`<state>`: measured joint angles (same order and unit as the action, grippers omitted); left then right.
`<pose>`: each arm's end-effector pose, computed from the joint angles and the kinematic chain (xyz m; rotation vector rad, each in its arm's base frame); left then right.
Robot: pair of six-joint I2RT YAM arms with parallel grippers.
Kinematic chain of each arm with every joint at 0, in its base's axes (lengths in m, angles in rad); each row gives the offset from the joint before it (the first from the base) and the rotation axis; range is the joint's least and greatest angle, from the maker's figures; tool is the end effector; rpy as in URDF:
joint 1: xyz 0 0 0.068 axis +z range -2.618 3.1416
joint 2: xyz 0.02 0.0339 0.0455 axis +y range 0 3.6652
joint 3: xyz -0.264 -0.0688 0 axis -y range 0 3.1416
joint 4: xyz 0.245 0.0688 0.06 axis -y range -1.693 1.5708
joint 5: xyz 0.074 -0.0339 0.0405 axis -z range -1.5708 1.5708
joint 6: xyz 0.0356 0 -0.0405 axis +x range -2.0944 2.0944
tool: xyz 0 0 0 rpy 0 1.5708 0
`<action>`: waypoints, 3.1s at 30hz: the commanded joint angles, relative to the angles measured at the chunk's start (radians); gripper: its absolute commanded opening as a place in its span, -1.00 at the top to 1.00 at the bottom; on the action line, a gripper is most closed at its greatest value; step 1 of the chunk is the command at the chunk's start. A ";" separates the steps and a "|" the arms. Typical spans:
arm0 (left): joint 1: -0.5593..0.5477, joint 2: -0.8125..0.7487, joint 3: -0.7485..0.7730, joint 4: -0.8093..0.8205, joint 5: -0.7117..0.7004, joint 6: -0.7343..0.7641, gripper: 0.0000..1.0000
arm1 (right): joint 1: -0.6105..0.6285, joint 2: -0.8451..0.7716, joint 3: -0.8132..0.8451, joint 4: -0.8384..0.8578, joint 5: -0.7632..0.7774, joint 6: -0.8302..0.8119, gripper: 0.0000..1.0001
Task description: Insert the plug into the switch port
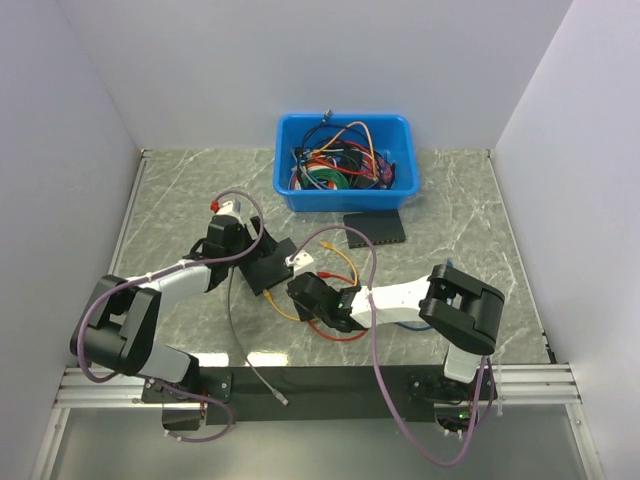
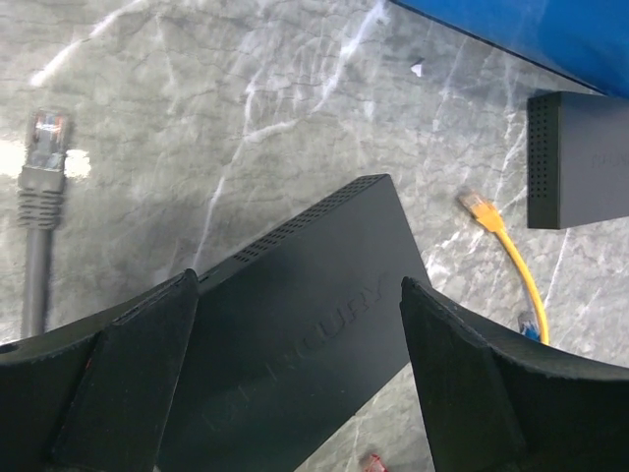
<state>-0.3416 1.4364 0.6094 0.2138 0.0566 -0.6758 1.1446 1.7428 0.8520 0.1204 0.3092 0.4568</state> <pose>0.2672 -0.0971 0.1724 -0.3424 2.2290 -0.6258 0.1518 0.3081 0.1457 -0.6423 2.2501 0.4557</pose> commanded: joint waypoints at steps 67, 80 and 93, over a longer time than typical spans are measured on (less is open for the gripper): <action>0.006 0.032 -0.023 0.143 0.160 0.098 -0.79 | -0.028 0.107 0.216 -0.074 0.037 -0.090 1.00; 0.007 0.120 -0.048 0.246 0.144 0.016 -0.57 | -0.051 0.121 0.232 -0.071 0.025 -0.093 1.00; 0.007 0.160 -0.045 0.252 0.146 0.032 -0.11 | -0.054 0.138 0.260 -0.080 0.019 -0.093 1.00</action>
<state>-0.3260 1.5833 0.5671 0.4671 0.1699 -0.6365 1.1015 1.8561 1.0508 0.0101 0.3187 0.3725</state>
